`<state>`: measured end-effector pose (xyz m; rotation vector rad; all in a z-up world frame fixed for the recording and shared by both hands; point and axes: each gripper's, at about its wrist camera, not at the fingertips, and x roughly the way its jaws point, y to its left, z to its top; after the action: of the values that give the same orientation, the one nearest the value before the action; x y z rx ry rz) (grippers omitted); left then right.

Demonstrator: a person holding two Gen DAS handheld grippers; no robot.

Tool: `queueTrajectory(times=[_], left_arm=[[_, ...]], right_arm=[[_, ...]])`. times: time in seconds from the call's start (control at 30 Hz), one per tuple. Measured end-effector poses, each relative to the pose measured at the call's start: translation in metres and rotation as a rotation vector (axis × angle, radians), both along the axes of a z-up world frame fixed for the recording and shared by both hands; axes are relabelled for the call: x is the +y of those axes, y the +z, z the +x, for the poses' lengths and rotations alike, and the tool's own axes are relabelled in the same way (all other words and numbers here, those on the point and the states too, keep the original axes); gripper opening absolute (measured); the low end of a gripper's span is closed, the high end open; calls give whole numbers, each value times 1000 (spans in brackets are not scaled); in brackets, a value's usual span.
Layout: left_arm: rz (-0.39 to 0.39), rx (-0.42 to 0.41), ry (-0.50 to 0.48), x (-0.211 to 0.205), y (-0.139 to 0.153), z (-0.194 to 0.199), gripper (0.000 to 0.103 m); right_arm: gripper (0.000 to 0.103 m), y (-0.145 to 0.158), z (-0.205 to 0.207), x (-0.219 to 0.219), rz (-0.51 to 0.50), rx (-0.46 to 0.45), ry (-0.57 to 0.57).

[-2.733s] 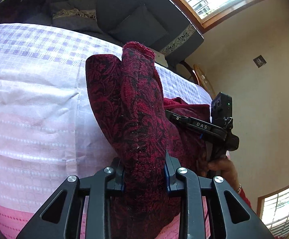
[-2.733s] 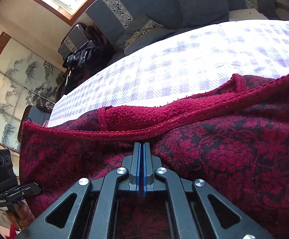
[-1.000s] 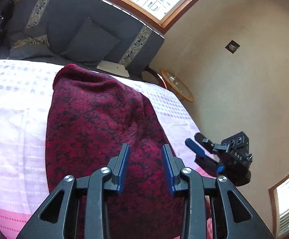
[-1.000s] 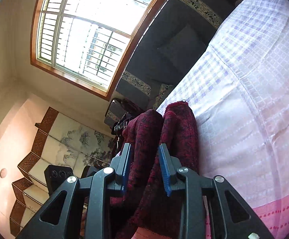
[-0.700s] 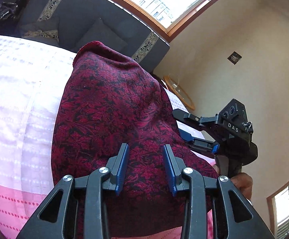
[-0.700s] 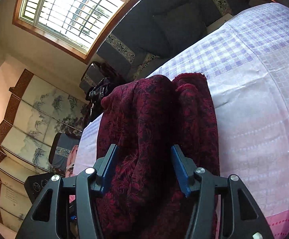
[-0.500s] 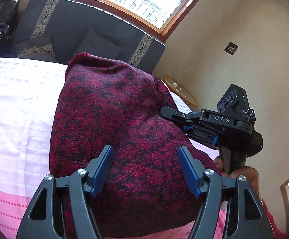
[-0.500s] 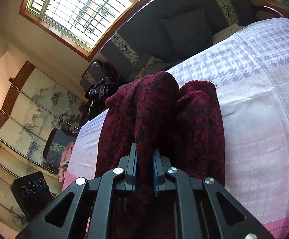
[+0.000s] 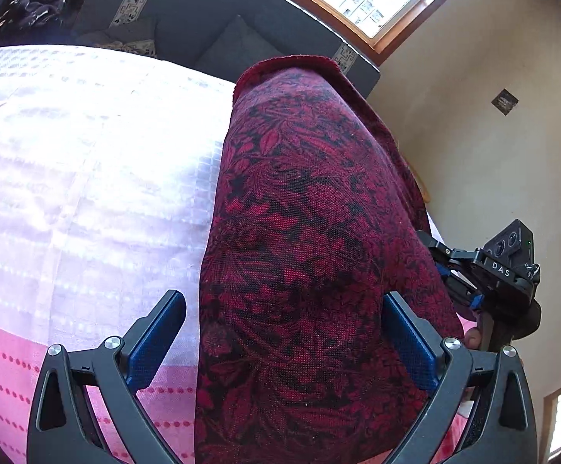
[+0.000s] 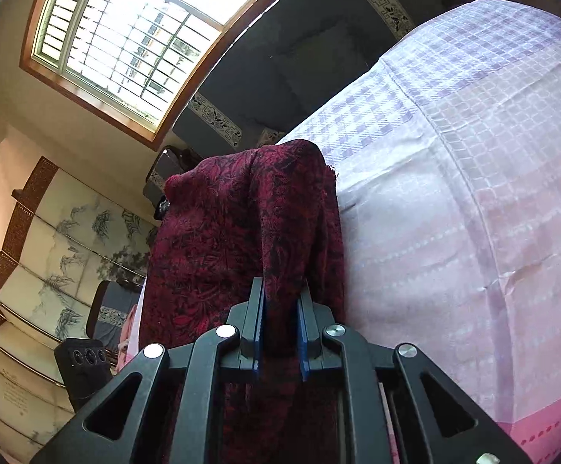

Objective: Fold small clothes

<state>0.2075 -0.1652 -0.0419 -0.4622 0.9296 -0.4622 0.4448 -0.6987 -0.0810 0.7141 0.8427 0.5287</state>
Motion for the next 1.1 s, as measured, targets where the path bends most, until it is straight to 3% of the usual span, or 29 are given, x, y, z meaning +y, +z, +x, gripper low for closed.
queueTrajectory(times=[0.13, 0.2, 0.4, 0.43, 0.5, 0.6, 0.67, 0.83, 0.97, 1.1], left_arm=[[20, -35, 4, -2, -3, -4, 100], [50, -65, 2, -8, -2, -7, 100], [67, -135, 1, -17, -5, -20, 100], [60, -143, 0, -19, -6, -23, 100], [47, -166, 10, -18, -6, -28, 100], [14, -178, 68, -5, -5, -33, 100], [1, -187, 111, 1, -5, -36, 100], [14, -209, 114, -1, -4, -39, 100], [15, -182, 98, -2, -9, -34, 100], [-3, -154, 101, 3, -13, -27, 100]], right_arm=[[34, 13, -2, -3, -51, -22, -49], [52, 16, 3, -6, -68, -19, -57], [53, 10, 23, 8, -41, 22, 22], [50, 9, 25, 13, -59, 28, 33], [21, 8, 29, 22, -66, 33, 66], [18, 22, 31, 35, -109, -10, 89], [17, 32, 36, 42, -82, -27, 112], [15, 71, 48, 50, -78, -193, 145], [12, 41, 63, 27, -42, -128, 106], [12, 6, 46, 20, 9, -82, 82]])
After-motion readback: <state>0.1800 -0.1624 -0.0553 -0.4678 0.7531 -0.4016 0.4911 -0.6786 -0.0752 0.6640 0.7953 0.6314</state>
